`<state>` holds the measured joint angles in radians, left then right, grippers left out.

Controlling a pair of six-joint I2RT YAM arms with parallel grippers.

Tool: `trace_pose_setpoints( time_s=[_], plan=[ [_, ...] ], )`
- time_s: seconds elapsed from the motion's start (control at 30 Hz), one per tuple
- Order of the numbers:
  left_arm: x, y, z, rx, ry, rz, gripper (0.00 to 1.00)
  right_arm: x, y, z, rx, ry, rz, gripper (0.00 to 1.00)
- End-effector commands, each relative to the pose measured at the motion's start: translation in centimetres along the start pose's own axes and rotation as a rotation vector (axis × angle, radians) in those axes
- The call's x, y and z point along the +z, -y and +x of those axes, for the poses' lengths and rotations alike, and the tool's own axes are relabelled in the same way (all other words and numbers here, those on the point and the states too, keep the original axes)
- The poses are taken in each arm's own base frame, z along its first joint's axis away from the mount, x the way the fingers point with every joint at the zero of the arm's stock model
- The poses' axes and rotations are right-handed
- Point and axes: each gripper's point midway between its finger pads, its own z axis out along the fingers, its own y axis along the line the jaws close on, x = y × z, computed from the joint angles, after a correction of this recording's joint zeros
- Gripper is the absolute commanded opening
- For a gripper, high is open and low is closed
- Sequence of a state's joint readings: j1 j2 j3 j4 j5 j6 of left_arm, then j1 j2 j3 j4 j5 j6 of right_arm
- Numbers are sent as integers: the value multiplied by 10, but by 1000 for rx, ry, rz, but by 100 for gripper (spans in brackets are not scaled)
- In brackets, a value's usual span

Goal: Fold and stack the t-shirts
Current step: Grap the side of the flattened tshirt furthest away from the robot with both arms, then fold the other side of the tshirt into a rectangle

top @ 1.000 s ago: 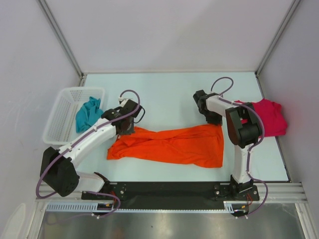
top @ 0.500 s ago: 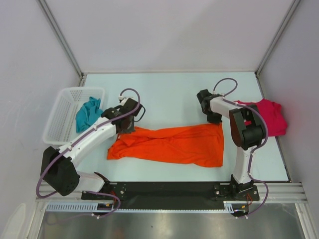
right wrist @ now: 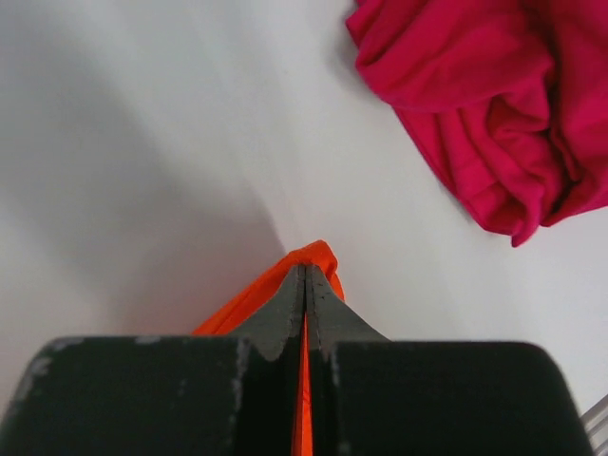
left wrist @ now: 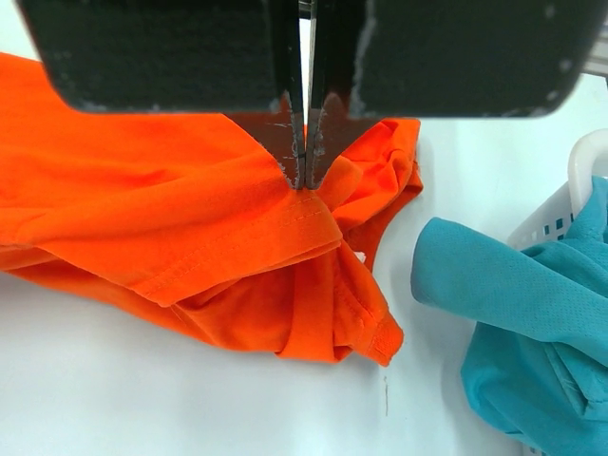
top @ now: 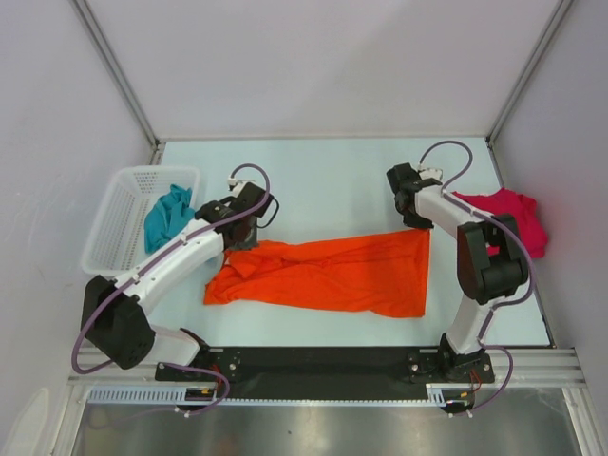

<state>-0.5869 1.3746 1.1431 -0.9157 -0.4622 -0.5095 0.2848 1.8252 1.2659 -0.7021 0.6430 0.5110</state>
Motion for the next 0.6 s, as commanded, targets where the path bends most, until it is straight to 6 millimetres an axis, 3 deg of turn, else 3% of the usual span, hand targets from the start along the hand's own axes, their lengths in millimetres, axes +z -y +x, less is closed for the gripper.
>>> trace_pose_setpoints(
  time_s=[0.0, 0.13, 0.3, 0.57],
  plan=[
    [-7, -3, -20, 13, 55, -23, 0, -32, 20, -33, 44, 110, 16, 0],
    [-12, -7, -25, 4, 75, -30, 0, -49, 21, -33, 34, 127, 7, 0],
    [-24, -18, -34, -17, 113, -59, 0, -71, 27, -14, 21, 135, 7, 0],
    [-33, -35, -14, -40, 86, -89, 0, -100, 40, 49, -44, 92, 0, 0]
  ],
)
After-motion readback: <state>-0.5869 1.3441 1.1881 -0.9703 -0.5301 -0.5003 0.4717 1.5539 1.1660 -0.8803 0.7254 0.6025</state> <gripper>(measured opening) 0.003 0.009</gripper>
